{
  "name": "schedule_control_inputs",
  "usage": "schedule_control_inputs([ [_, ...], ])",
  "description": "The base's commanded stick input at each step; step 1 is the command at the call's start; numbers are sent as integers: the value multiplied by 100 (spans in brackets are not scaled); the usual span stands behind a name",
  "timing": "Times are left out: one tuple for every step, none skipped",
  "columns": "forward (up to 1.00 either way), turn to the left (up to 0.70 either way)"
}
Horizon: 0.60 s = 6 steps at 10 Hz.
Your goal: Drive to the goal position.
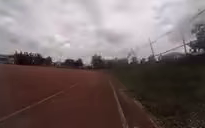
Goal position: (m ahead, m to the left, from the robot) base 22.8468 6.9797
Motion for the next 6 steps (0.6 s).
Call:
schedule_control_inputs([
  [70, 0],
  [70, 0],
  [70, 0],
  [70, 0],
  [70, 0],
  [70, 0],
])
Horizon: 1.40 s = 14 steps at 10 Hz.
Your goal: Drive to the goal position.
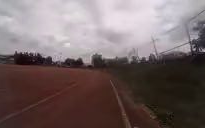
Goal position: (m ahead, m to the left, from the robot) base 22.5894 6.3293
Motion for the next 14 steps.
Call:
schedule_control_inputs([
  [70, 0],
  [70, 0],
  [70, 0],
  [70, 0],
  [70, 18],
  [70, 35],
  [70, 35],
  [70, 35],
  [70, 18],
  [70, 1],
  [70, 0],
  [70, 0],
  [70, 0],
  [70, 0],
])
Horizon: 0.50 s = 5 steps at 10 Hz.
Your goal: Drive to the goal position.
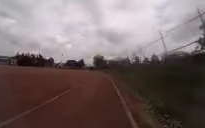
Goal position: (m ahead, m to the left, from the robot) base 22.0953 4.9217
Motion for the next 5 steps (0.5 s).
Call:
schedule_control_inputs([
  [70, 0],
  [70, 0],
  [70, 0],
  [70, 0],
  [70, 0],
])
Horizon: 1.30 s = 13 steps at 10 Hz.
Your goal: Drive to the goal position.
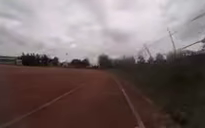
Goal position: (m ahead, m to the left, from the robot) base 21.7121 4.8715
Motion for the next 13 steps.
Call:
schedule_control_inputs([
  [70, 0],
  [70, 0],
  [70, 0],
  [70, 0],
  [70, 0],
  [70, 0],
  [70, 0],
  [70, 0],
  [70, 0],
  [70, 0],
  [70, 0],
  [70, 0],
  [70, 0],
])
